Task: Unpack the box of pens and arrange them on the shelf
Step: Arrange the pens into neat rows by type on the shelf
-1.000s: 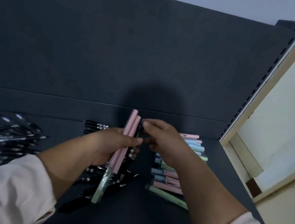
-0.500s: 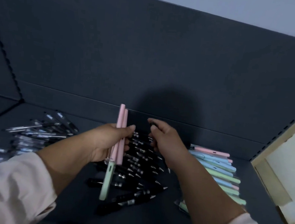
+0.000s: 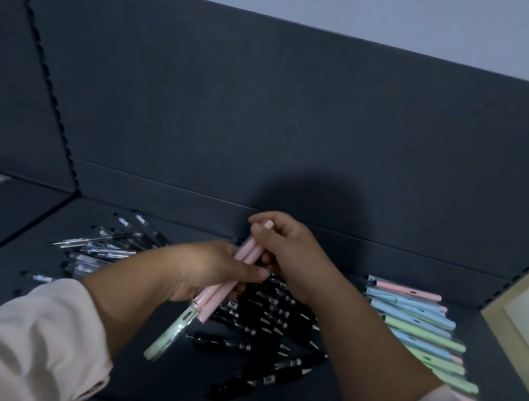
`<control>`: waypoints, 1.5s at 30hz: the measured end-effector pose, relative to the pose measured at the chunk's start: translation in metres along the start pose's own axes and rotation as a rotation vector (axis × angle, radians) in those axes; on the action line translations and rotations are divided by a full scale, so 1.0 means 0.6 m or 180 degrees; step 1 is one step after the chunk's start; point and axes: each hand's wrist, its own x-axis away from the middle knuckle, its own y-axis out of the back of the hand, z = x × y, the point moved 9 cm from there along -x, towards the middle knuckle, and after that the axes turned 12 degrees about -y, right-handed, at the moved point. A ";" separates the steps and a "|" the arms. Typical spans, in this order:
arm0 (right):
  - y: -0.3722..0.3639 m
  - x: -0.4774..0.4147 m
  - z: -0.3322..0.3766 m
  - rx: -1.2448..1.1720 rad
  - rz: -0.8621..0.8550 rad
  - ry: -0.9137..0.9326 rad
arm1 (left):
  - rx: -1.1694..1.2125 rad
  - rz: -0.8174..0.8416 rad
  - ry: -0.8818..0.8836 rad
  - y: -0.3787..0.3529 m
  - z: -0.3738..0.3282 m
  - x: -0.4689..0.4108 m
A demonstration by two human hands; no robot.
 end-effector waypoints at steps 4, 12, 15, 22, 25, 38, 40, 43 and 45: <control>0.032 0.001 -0.025 -0.0286 -0.0156 -0.0221 | -0.0185 -0.0137 -0.0033 0.025 -0.005 0.000; 0.123 0.022 -0.067 -0.1211 -0.0451 -0.0551 | 0.0358 -0.0546 -0.0004 0.050 0.008 -0.003; 0.135 0.029 -0.080 -0.1239 -0.0518 -0.0651 | 0.0417 -0.0809 -0.0178 0.050 -0.004 -0.012; 0.177 0.049 -0.093 -0.1363 -0.0837 -0.0662 | 0.0205 -0.1009 -0.0382 0.030 -0.022 -0.029; 0.195 0.062 -0.098 -0.1488 -0.0859 -0.0647 | 0.0232 -0.1142 -0.0389 0.019 -0.026 -0.038; 0.393 0.175 -0.084 -0.1698 -0.2060 -0.0137 | 0.0270 -0.1166 -0.0317 -0.080 -0.034 -0.089; 0.426 0.195 -0.086 -0.1633 -0.2318 -0.0080 | 0.0174 -0.1047 -0.0331 -0.110 -0.038 -0.102; 0.463 0.226 -0.091 -0.1457 -0.2625 0.0038 | 0.0088 -0.0929 -0.0343 -0.156 -0.041 -0.125; 0.480 0.244 -0.091 -0.1349 -0.2728 0.0161 | 0.0094 -0.0858 -0.0323 -0.189 -0.038 -0.142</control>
